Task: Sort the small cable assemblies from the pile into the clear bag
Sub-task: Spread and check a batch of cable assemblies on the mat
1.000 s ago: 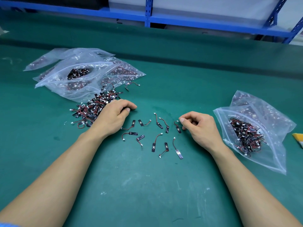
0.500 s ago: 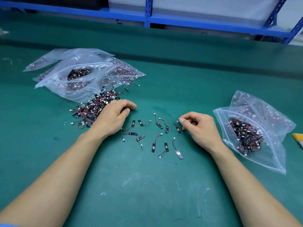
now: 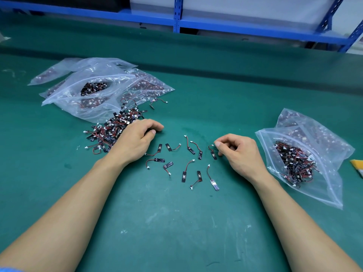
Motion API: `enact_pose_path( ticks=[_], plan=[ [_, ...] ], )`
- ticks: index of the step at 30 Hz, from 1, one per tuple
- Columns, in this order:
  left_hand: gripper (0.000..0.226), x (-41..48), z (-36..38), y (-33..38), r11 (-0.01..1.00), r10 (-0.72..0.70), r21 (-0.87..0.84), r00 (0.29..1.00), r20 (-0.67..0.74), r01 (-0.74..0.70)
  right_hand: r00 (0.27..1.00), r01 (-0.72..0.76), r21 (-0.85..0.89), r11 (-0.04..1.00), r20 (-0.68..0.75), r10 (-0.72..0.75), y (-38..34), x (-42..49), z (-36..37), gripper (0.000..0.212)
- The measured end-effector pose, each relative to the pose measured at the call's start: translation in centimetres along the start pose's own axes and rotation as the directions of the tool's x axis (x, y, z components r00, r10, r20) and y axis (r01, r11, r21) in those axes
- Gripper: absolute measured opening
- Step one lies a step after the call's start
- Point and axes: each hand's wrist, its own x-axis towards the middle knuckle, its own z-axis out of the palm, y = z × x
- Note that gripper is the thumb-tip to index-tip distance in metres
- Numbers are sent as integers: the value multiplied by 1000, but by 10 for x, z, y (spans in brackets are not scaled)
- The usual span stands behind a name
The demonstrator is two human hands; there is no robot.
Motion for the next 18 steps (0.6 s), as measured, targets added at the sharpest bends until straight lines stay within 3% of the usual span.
enact_pose_path(
  ticks=[18],
  plan=[
    [27,1,1,-2,1000,-5,-1,1000,6,5,1000,5,-11,1000,10,-5,-3,-1,-1,14]
  ],
)
